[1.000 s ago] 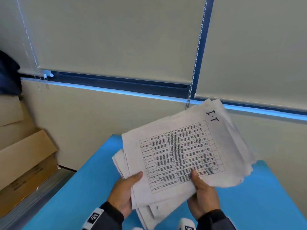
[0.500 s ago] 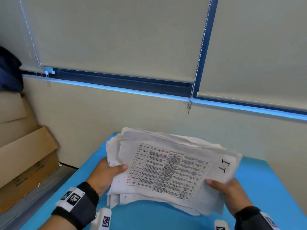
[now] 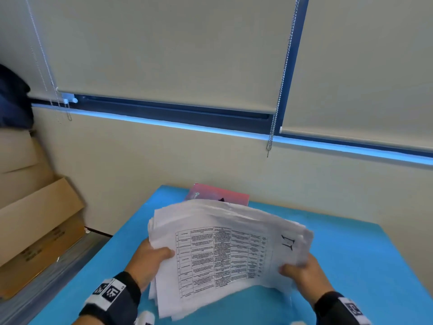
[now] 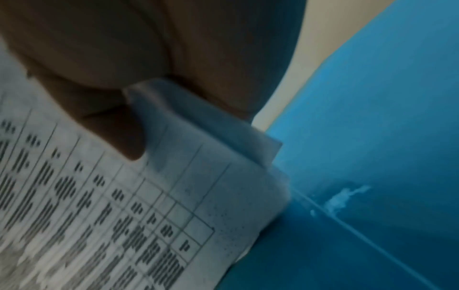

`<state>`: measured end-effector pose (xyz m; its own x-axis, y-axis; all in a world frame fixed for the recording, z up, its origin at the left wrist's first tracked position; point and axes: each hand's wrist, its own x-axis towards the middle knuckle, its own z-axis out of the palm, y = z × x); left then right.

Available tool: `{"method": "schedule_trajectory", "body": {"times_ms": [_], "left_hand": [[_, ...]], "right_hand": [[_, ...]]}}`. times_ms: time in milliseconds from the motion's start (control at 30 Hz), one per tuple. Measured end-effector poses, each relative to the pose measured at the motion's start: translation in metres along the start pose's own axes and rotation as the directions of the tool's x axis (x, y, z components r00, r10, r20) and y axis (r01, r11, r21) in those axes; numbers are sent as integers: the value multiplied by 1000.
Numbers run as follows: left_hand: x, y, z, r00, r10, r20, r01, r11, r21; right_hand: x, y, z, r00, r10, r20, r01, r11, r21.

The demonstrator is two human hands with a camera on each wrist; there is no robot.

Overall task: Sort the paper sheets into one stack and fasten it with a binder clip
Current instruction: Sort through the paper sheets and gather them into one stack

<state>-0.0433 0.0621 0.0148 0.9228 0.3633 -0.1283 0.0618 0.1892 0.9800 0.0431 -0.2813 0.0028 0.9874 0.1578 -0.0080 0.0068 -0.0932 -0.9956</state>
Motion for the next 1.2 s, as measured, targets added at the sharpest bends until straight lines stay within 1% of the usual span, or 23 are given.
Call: {"method": "schedule_trajectory", "body": {"times_ms": [33,67,133,200,333,400,467,500,533,567,667,733,833,900,933,967,1000,1033,1067,1100,1133,1167,1200], "left_hand": [[0,1,4,999,25,-32,-24,1000,8],[1,4,8,998,53,-42,-53,999,-3],[2,16,15,993,119,-29,-120,992,-44],[3,26,15,985,174,11,-172,980,-96],[1,26,11,972,201,118,-179,968,-178],[1,19,10,980,183,77,-161,959,-232],[2,16,12,989,142,-28,-144,940,-309],[3,17,14,993,104,-64,-119,937,-328],[3,19,16,992,80,-92,-107,939,-327],[2,23,19,989,89,-115,-121,944,-307],[0,34,27,973,155,-174,-187,964,-191],[-2,33,26,975,166,-148,-197,955,-222],[-6,21,20,984,149,-94,-169,953,-252],[-11,9,17,990,138,-17,-139,972,-190],[-15,3,16,993,117,31,-112,984,-136],[-18,-2,16,993,110,52,-106,992,-68],[-19,-5,15,992,127,26,-127,992,12],[-19,-5,15,985,172,-32,-169,983,76],[-18,-1,16,971,212,-112,-199,973,113],[-17,5,17,955,244,-168,-228,967,111],[-15,13,17,945,264,-192,-252,964,87],[-14,20,17,945,282,-168,-277,960,49],[-14,25,16,947,292,-134,-292,956,19]], "right_hand": [[1,-2,5,999,-30,-25,29,997,-71],[3,-6,8,997,-58,-54,53,994,-101],[6,-16,7,990,-89,-108,85,996,-34],[4,-27,1,986,-113,-125,122,990,64],[3,-26,-8,980,-147,-131,159,984,86],[4,-22,-6,979,-159,-127,164,986,34],[4,-22,-2,977,-191,-92,190,981,-30],[4,-23,-2,975,-205,-90,203,979,-32],[5,-25,-2,970,-219,-104,218,976,-22],[6,-26,-3,966,-234,-114,235,972,0],[7,-25,-8,960,-255,-114,267,959,97],[7,-13,-10,974,-209,-89,216,972,90],[8,15,-12,994,-93,-55,93,996,-1],[9,24,-13,995,-58,-78,55,998,-38],[8,22,-11,993,-72,-95,69,997,-27],[8,20,-8,988,-112,-106,108,993,-40],[6,13,-5,983,-148,-106,142,988,-66],[5,9,-3,977,-185,-106,178,981,-80],[4,4,-2,972,-200,-126,194,979,-56],[2,0,-1,969,-200,-147,202,979,0],[1,-4,-1,967,-186,-173,202,976,78],[1,-5,-3,968,-180,-177,207,968,144],[1,-6,-5,967,-190,-172,219,961,171]]}}
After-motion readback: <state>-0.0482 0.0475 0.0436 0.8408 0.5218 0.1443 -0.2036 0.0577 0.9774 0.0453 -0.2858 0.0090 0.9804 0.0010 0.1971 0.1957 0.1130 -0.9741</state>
